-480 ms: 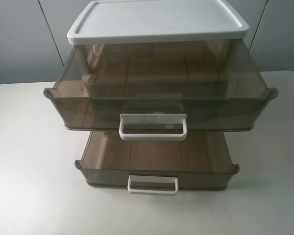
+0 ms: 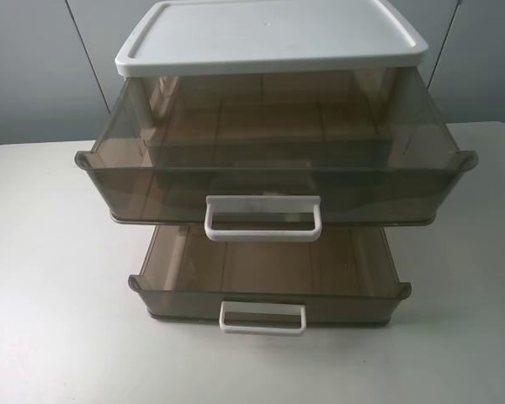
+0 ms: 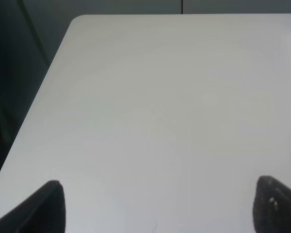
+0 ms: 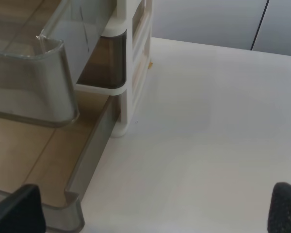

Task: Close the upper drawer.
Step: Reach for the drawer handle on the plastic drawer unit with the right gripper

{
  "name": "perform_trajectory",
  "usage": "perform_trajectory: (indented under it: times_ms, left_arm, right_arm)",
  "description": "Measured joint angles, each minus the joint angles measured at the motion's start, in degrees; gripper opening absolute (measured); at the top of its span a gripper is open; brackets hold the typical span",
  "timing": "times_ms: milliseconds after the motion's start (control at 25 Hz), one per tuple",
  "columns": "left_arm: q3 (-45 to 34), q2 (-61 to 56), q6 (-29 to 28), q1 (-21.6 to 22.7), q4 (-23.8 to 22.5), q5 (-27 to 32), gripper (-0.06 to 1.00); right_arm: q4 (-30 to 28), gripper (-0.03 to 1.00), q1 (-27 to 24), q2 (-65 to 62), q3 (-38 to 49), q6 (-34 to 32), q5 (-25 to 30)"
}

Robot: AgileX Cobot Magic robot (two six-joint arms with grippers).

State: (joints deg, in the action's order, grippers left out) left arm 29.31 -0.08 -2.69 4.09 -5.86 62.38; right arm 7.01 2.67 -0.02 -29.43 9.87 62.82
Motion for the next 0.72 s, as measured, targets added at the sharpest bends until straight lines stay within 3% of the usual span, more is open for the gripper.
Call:
perform_trajectory:
  times_ms: [720]
  left_arm:
    - [0.0, 0.0, 0.2, 0.0, 0.0, 0.0, 0.74]
  right_arm:
    - [0.0, 0.70, 0.0, 0.0, 0.0, 0.0, 0.0]
